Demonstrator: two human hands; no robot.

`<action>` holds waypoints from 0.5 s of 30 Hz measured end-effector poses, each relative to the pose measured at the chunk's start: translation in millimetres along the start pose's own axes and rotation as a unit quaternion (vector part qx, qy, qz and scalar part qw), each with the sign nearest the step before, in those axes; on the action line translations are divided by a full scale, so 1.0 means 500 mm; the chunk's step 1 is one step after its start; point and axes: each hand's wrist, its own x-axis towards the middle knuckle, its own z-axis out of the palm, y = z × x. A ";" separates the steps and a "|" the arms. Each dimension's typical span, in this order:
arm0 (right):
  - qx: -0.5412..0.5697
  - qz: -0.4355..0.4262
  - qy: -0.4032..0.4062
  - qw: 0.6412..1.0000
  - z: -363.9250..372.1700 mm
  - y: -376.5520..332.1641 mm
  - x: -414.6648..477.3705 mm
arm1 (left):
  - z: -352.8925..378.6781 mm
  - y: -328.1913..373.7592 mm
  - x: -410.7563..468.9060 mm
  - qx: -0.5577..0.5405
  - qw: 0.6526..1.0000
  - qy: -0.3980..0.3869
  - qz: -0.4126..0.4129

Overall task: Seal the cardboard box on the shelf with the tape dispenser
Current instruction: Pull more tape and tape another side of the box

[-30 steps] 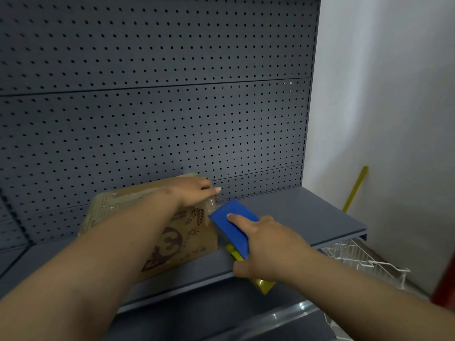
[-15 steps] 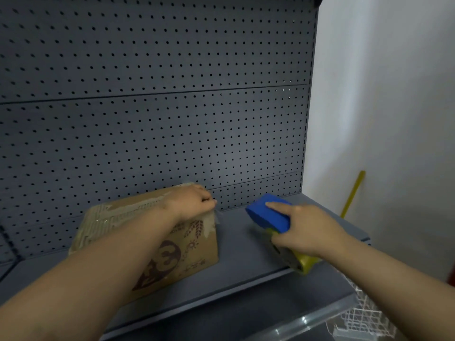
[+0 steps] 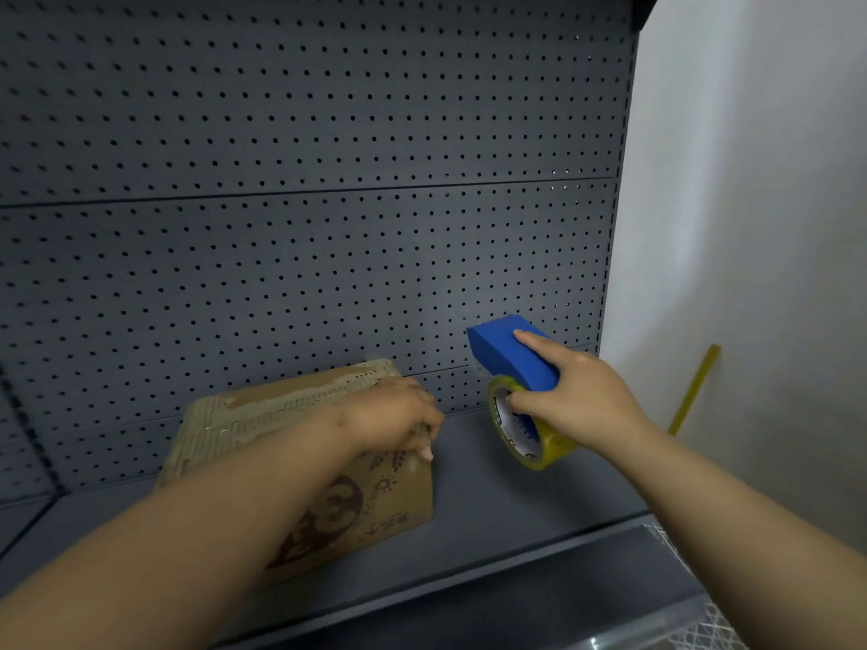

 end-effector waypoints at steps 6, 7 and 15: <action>-0.020 -0.002 -0.007 1.000 0.028 -0.006 0.017 | -0.010 0.017 -0.003 0.007 0.999 -0.024 -0.036; -0.026 -0.002 -0.010 1.000 0.032 -0.006 0.020 | -0.008 0.017 -0.002 0.017 0.999 -0.022 -0.035; -0.116 -0.028 -0.020 0.993 0.063 0.002 0.036 | -0.003 0.017 0.003 0.039 0.998 -0.021 -0.040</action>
